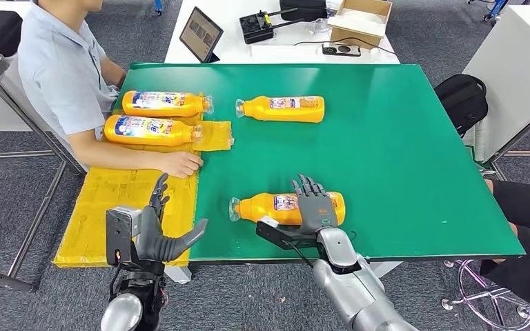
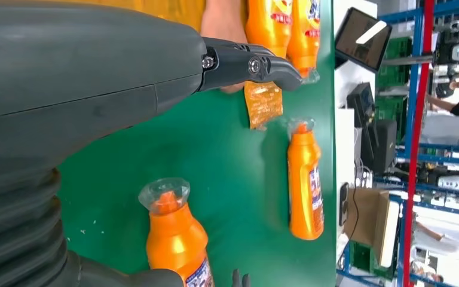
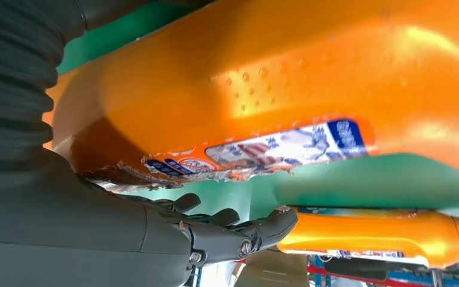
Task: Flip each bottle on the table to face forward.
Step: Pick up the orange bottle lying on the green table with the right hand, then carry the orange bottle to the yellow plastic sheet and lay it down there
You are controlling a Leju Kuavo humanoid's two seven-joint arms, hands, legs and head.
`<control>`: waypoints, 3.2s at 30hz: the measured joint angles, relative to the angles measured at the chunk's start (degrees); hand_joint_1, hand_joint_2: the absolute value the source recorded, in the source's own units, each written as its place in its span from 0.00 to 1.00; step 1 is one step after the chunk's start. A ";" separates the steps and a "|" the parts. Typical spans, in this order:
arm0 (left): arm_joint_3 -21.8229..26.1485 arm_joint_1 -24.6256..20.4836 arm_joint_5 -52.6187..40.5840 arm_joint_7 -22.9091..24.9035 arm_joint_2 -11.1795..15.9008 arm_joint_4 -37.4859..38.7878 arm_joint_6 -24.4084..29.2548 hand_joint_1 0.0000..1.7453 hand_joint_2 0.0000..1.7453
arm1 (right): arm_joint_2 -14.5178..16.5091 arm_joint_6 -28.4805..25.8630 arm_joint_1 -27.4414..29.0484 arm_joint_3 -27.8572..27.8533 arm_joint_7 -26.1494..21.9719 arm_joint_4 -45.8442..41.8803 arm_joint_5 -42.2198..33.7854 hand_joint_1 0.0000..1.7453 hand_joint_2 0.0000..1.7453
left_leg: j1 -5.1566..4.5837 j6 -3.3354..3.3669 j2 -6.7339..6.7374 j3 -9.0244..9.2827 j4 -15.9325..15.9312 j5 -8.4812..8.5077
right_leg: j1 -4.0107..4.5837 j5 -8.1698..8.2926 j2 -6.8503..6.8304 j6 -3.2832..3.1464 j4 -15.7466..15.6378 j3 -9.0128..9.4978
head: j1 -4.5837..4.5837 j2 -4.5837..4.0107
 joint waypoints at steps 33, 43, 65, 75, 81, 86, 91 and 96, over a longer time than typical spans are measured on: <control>1.13 -0.76 10.02 -2.79 0.31 3.30 -4.33 0.00 1.00 | -1.07 3.89 1.94 -0.62 -28.86 -6.34 -37.23 0.94 1.00 | 0.04 -0.06 0.16 0.45 0.00 -0.03 | 0.05 0.10 0.26 -0.14 0.01 0.34 | 0.01 0.00; -2.78 -0.30 10.87 -5.59 0.34 7.09 -3.55 0.00 1.00 | 1.89 -1.99 7.96 -2.08 -35.64 -18.62 -45.70 1.00 1.00 | 0.02 -0.08 0.04 -0.17 0.00 -0.02 | 0.01 0.09 0.21 -0.14 0.02 -0.19 | -0.01 0.00; -9.98 -0.47 8.96 -7.84 0.49 6.25 -6.13 0.00 1.00 | 6.81 -6.04 6.49 7.39 -41.01 -13.35 -37.47 1.00 1.00 | 0.03 -0.08 0.04 -0.33 0.00 -0.01 | 0.02 0.09 0.17 -0.14 0.03 -0.37 | 0.02 0.00; -10.11 -1.07 16.18 -4.97 -0.05 7.80 -7.23 0.00 1.00 | 6.79 -9.31 6.08 12.02 -43.52 -13.13 -36.61 1.00 1.00 | 0.03 -0.08 0.04 -0.35 0.00 -0.02 | 0.02 0.08 0.17 -0.15 0.02 -0.41 | 0.00 0.00; -10.10 -1.10 16.41 -4.91 -0.05 7.84 -7.32 0.00 1.00 | 6.78 -9.36 6.08 12.21 -43.53 -13.02 -36.86 1.00 1.00 | 0.03 -0.08 0.04 -0.35 0.00 -0.01 | 0.02 0.08 0.17 -0.15 0.02 -0.41 | 0.00 0.00; -10.23 -1.57 18.67 -6.13 -0.05 7.97 -7.63 0.00 1.00 | 6.76 -9.69 6.12 12.87 -44.49 -12.97 -38.76 1.00 1.00 | 0.03 -0.08 0.04 -0.35 0.00 -0.01 | 0.02 0.08 0.17 -0.15 0.03 -0.41 | 0.00 0.00; -9.96 -1.66 23.49 -9.80 -0.05 6.23 -7.05 0.00 1.00 | 6.79 -7.92 6.23 14.87 -45.74 -12.94 -41.59 1.00 1.00 | 0.03 -0.08 0.04 -0.35 0.00 -0.01 | 0.02 0.08 0.17 -0.15 0.03 -0.43 | -0.01 0.00; -9.62 -0.94 28.06 -10.84 -0.03 3.60 -7.15 0.00 1.00 | 6.86 -7.68 6.45 16.02 -46.37 -12.47 -44.12 1.00 1.00 | 0.03 -0.08 0.05 -0.36 0.00 -0.02 | 0.02 0.08 0.17 -0.15 0.02 -0.45 | 0.01 0.00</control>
